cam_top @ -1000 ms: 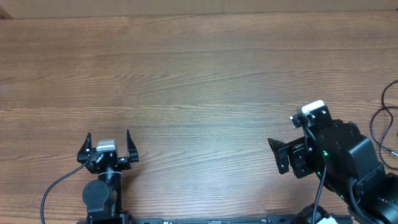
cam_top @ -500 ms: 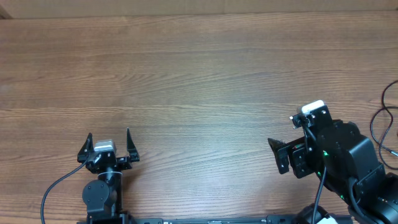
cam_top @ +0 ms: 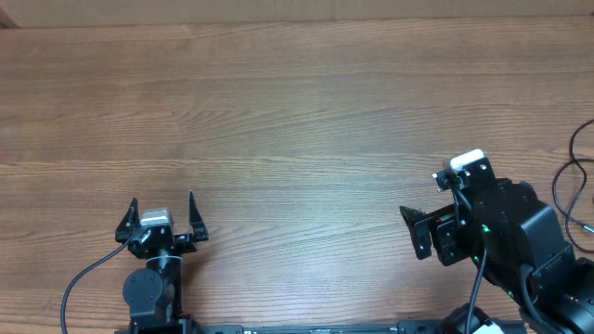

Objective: Untangle cables

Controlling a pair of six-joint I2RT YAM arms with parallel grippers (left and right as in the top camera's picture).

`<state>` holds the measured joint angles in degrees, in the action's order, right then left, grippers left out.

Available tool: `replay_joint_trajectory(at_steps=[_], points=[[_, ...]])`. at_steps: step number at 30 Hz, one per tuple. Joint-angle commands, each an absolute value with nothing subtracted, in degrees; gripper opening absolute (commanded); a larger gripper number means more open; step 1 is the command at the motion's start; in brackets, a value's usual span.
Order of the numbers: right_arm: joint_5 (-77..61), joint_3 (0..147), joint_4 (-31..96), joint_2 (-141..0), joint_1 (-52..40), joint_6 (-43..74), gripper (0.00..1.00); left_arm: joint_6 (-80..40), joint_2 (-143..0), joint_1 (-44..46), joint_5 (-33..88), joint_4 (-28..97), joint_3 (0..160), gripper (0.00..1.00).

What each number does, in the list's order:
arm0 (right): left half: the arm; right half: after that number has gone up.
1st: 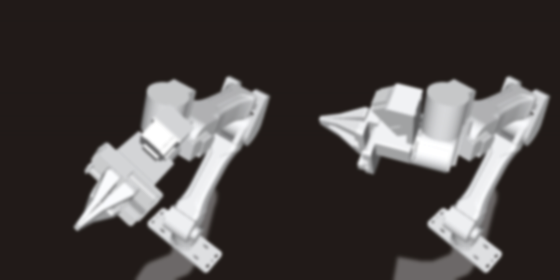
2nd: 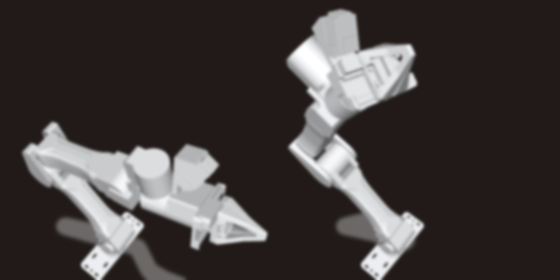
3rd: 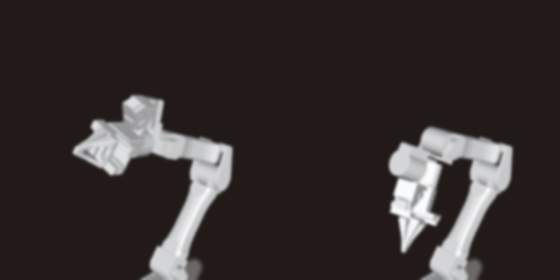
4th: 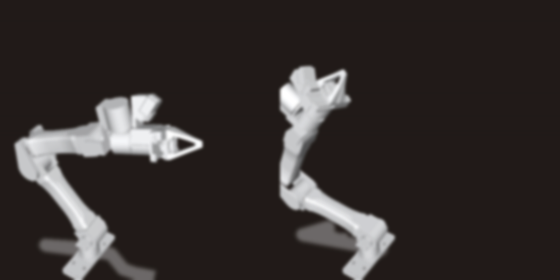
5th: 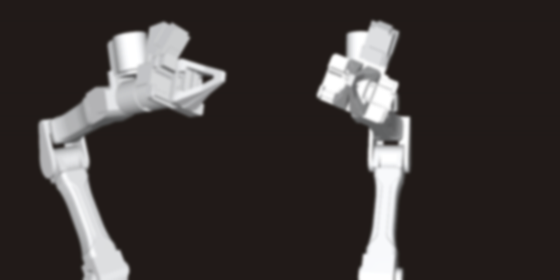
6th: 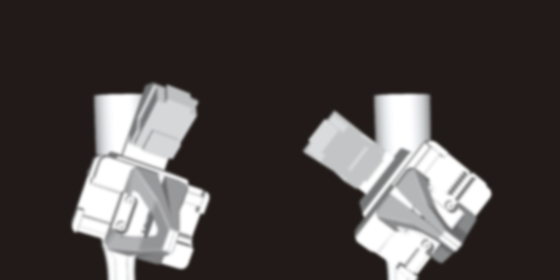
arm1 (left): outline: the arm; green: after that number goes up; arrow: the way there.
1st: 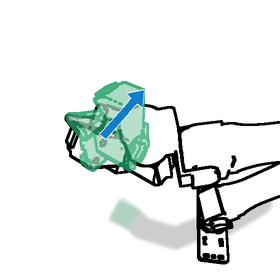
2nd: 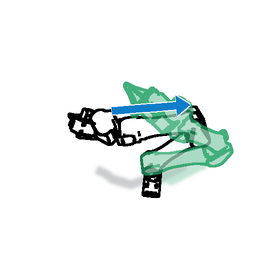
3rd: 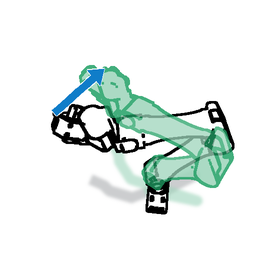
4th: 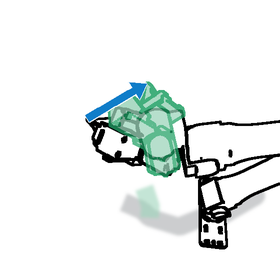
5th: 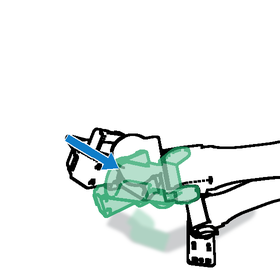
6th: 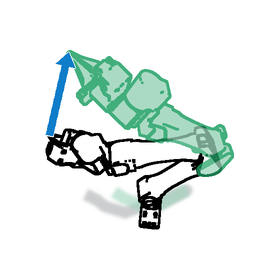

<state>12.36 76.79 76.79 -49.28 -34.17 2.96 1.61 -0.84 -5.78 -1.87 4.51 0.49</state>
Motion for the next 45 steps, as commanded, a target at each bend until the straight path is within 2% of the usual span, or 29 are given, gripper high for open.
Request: replay_joint_trajectory(at_steps=[1, 5, 8, 11, 19, 23, 26, 34, 45], points=[[12.5, 76.8, 76.8, -48.9, -34.4, 3.0, 1.0, 0.9, -0.2, -6.4, -1.0, 4.4, 0.3, 1.0], [22.3, 76.8, 76.8, -48.9, -34.3, 2.9, 1.0, 0.9, -0.2, -6.4, -1.0, 4.4, 0.3, 1.0], [21.3, 76.8, 77.8, -48.5, -34.2, 2.9, 1.0, 0.9, -0.2, -6.4, -1.0, 4.4, 0.3, 0.99], [13.5, 76.8, 78.3, -47.7, -32.2, 2.9, 1.0, 0.9, -0.2, -6.4, -1.0, 4.4, 0.3, 1.0], [3.2, 73.4, 60.3, -41.5, -14.4, 2.9, 1.0, 0.9, -0.2, -6.4, -1.0, 4.4, 0.3, 0.99], [-3.0, 65.0, 49.6, -35.6, -5.9, 2.9, 1.0, 0.9, -0.2, -6.4, -1.0, 4.4, 0.3, 1.0], [-3.8, 56.4, 40.9, -30.3, -2.9, 2.9, 1.0, 0.9, -0.2, -6.4, -1.0, 4.4, 0.3, 0.99], [-4.2, 31.5, 20.2, -15.6, -2.1, 2.9, 1.0, 0.9, -0.2, -6.4, -1.0, 4.4, 0.3, 1.0], [-3.6, 9.6, 4.3, -3.8, -1.9, 2.9, 1.0, 0.9, -0.2, -6.4, -1.0, 4.4, 0.3, 1.0]])
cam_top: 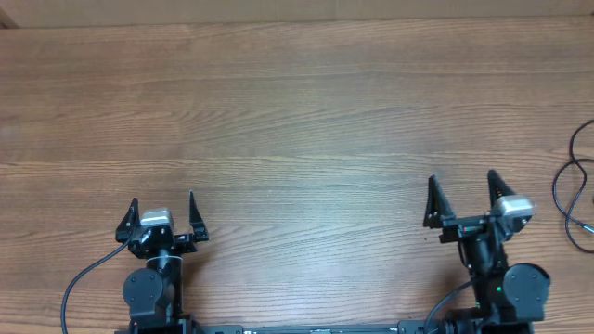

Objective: Untangle cables

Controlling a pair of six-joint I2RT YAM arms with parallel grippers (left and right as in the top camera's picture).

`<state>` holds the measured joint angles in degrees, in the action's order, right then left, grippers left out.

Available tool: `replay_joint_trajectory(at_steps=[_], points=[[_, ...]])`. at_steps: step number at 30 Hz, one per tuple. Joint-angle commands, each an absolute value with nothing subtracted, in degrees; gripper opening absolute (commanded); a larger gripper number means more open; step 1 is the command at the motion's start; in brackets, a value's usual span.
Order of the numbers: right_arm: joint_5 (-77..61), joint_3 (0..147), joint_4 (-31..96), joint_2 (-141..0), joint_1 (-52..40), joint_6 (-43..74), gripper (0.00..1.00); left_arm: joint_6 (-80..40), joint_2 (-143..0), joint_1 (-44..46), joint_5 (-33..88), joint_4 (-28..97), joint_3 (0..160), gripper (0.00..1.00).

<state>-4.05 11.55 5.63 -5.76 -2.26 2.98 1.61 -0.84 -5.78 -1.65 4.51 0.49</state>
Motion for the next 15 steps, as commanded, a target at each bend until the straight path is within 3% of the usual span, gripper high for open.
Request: replay_joint_trajectory(at_steps=[1, 15], points=[[-3.5, 8.5, 3.8, -3.0, -1.6, 2.9, 1.0, 0.9, -0.2, -6.4, -1.0, 4.4, 0.3, 1.0], [-1.1, 0.5, -5.3, -0.2, 1.7, 2.9, 1.0, 0.9, -0.2, -6.4, -1.0, 4.4, 0.3, 1.0]])
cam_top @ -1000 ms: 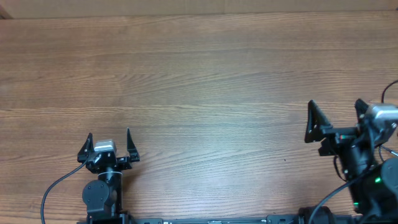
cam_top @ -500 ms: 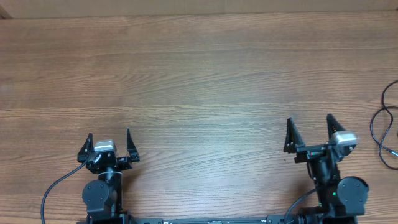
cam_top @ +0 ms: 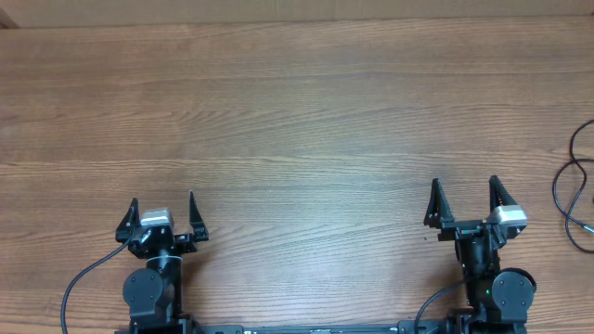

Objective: Untangle cables

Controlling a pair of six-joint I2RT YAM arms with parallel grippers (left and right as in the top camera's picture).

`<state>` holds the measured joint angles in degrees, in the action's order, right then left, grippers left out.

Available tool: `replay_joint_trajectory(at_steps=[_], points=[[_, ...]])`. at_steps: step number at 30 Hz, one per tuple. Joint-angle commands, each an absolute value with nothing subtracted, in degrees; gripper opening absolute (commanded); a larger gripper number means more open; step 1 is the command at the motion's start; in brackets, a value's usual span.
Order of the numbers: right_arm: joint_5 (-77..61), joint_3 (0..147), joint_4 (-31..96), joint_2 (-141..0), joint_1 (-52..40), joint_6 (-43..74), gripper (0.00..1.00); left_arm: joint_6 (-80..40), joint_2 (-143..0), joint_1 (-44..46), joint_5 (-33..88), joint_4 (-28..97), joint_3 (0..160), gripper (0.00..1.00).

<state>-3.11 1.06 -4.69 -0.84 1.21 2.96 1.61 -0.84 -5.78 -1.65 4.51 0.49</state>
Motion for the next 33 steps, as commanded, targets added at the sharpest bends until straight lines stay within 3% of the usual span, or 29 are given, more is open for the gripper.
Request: replay_joint_trajectory(at_steps=[1, 14, 26, 33], points=[[-0.1, 0.5, -5.3, -0.2, 1.7, 2.9, 1.0, 0.9, -0.2, -6.4, -1.0, 4.4, 0.3, 1.0], [1.6, 0.4, 4.8, -0.2, 2.0, 6.2, 1.0, 0.9, -0.2, -6.4, -1.0, 4.4, 0.3, 1.0], [0.9, 0.4, 4.9, -0.2, 2.0, 6.1, 1.0, 0.9, -0.2, -6.4, -1.0, 4.4, 0.3, 0.99], [-0.3, 0.4, 5.0, -0.2, 2.0, -1.7, 1.0, 0.9, -0.2, -6.4, -1.0, 4.4, 0.3, 1.0]])
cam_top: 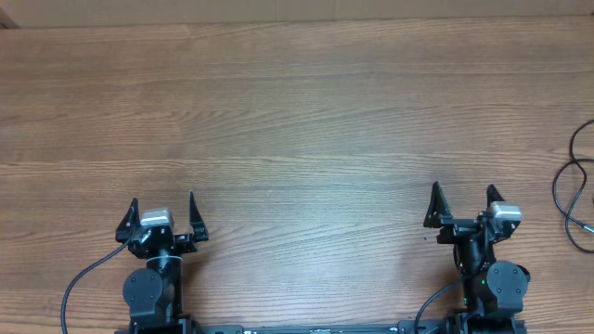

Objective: Untangle cables

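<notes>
Black cables (575,199) lie at the far right edge of the wooden table (297,102), partly cut off by the frame, so whether they cross is hard to tell. My right gripper (462,202) stands open near the front edge, well left of those cables, with nothing between its fingers. My left gripper (163,211) is open at the front left, far from the cables and holding nothing.
A black lead (88,278) runs from the left arm's base (153,292) toward the front edge. The right arm's base (497,283) sits at the front right.
The right gripper has shifted very slightly to the left and its wrist sits a little straighter. The left arm and the cables have not moved.
At first the right arm was turned sideways near the front right, its gripper pointing left. Later it faced away from the front edge with fingers spread. It has stayed so, settling slightly. The left arm remained still throughout.
</notes>
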Controlling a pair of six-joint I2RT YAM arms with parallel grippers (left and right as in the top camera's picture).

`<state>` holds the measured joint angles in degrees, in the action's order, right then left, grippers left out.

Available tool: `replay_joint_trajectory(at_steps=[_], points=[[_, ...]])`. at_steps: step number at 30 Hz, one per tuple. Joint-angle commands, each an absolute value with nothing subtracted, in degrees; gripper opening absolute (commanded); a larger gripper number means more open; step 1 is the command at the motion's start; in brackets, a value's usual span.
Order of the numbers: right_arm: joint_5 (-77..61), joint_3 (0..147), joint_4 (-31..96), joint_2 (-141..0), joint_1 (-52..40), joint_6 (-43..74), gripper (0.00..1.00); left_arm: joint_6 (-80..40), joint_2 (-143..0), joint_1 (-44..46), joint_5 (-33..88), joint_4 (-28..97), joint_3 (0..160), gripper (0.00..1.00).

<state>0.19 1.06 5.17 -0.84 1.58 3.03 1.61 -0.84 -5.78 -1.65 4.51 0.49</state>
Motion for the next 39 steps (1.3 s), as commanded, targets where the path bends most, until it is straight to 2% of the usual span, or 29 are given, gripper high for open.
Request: replay_joint_trajectory(at_steps=[1, 39], points=[[-0.3, 0.4, 5.0, -0.2, 2.0, -1.8, 1.0, 0.9, -0.2, -6.4, -1.0, 4.4, 0.3, 1.0], [-0.5, 0.4, 4.8, -0.2, 2.0, -2.9, 1.0, 0.9, -0.2, -6.4, -1.0, 4.4, 0.3, 1.0]])
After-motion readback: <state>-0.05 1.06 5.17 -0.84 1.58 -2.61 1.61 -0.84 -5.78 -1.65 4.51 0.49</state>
